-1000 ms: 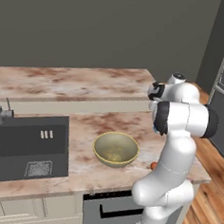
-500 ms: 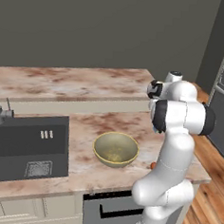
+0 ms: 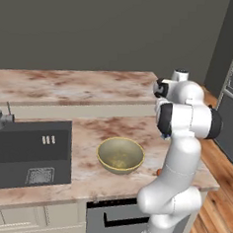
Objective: Gather the eggs and milk located in the vicinity of the sink area and place them right next to the bowl.
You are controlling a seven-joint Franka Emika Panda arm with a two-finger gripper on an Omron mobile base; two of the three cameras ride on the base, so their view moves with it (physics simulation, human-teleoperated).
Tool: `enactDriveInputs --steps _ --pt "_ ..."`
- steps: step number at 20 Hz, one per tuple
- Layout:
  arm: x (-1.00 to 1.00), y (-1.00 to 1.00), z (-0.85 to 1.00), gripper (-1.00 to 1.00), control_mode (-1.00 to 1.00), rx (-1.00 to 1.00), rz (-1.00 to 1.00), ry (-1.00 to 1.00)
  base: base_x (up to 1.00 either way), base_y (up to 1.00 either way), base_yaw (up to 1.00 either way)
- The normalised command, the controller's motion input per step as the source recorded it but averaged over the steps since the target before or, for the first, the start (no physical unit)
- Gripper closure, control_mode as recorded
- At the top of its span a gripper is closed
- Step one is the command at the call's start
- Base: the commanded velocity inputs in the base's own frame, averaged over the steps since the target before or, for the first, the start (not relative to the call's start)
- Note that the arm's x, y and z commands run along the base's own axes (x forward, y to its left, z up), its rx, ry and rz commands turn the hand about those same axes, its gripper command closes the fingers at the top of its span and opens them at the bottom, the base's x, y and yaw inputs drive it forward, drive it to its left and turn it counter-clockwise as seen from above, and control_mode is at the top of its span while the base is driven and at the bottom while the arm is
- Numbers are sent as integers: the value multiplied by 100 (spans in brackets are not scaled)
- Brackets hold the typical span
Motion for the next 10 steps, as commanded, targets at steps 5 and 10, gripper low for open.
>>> enactDriveInputs --steps 5,10 --pt "-96 0 0 100 -100 3 0 -7 0 0 0" --pt "-64 15 0 100 -100 1 0 -14 0 0 0"
